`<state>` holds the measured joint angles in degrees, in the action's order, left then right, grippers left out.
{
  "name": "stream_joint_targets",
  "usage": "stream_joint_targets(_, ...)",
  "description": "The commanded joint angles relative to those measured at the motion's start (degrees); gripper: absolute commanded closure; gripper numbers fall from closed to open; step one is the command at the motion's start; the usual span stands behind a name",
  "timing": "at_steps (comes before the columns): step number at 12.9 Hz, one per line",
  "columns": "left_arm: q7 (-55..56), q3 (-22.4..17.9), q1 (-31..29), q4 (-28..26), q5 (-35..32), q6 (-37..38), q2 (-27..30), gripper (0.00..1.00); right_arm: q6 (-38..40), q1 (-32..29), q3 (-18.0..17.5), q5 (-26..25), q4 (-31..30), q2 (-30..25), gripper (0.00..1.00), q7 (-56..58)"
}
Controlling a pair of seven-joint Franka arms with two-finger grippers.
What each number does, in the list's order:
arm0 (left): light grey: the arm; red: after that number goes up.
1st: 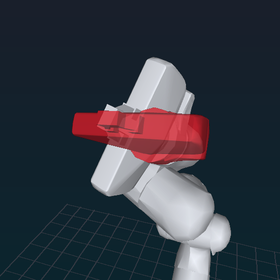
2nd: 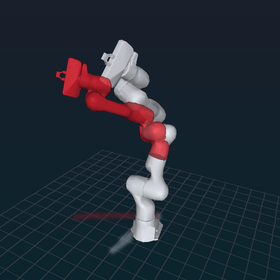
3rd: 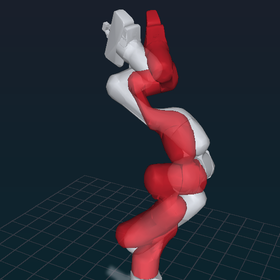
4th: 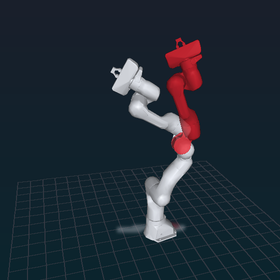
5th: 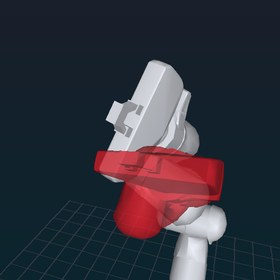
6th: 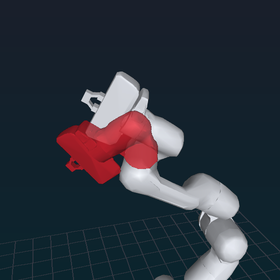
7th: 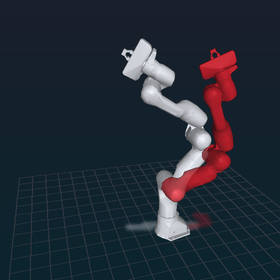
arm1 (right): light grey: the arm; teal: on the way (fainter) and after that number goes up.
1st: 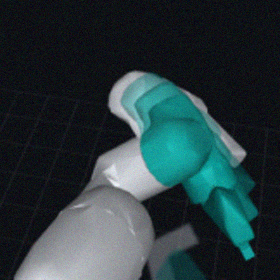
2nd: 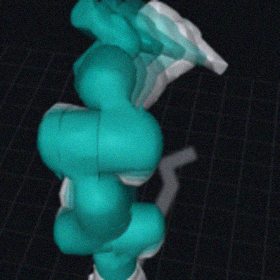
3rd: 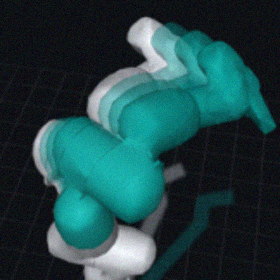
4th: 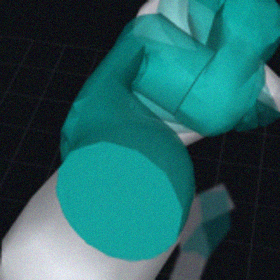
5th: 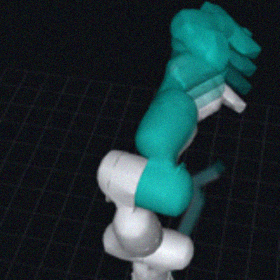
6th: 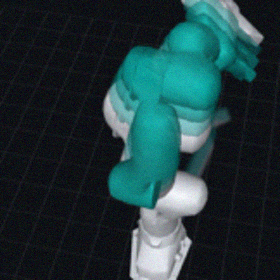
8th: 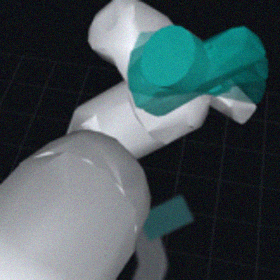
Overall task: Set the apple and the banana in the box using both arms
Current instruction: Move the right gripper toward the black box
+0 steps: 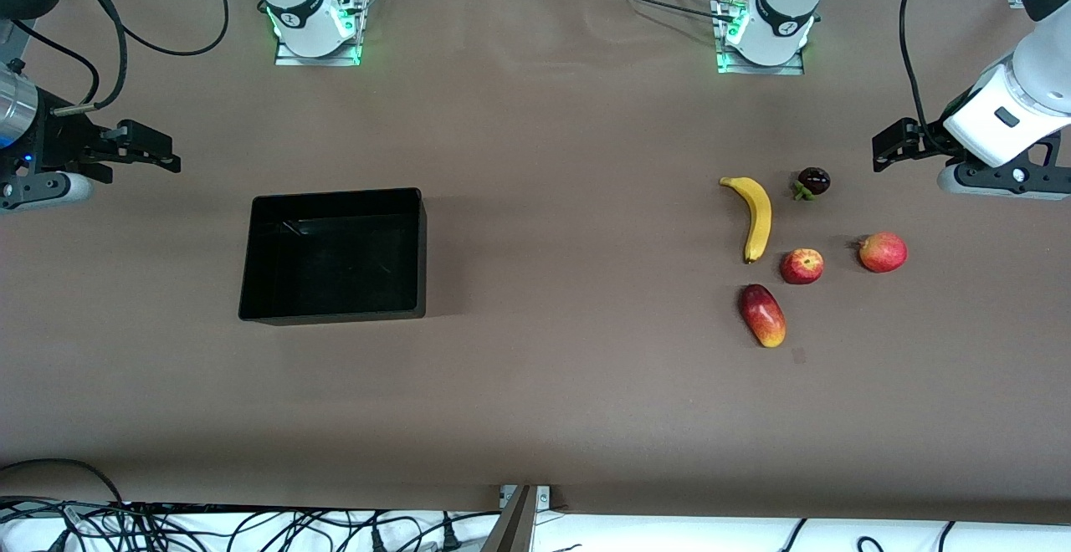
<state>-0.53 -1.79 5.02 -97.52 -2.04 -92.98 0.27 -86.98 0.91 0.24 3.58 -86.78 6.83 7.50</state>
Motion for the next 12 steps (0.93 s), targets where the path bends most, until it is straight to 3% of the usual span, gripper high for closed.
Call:
stream_joint_targets(1, -1.14, -0.05, 0.16, 2.07, -0.42, 1.14, -0.97, 0.0, 1.46, 0.23, -0.15, -1.29, 1.44, 0.12, 0.0, 0.24)
stream_joint_targets(5, -0.52, -0.05, 0.52, 2.07, -0.24, 1.22, -0.88, 0.0, 1.11, 0.32, -0.15, -2.17, 0.57, 0.73, 0.0, 0.5)
stream_joint_targets(6, -0.52, -0.05, 0.52, 2.07, -0.24, 1.22, -0.88, 0.0, 0.42, 0.41, -0.15, -4.44, -1.18, 1.78, 0.0, -0.02)
stream_joint_targets(10, -0.52, -0.05, 0.52, 2.07, -0.33, 1.22, -0.97, 0.0, -18.09, 0.67, 0.28, -6.05, -17.77, 2.31, 0.0, -2.04)
stream_joint_targets(12, -0.52, -0.05, 0.52, 2.07, -0.33, 1.31, -0.97, 0.0, -25.57, 0.49, 0.29, -5.78, -22.88, 4.23, 0.0, -3.19)
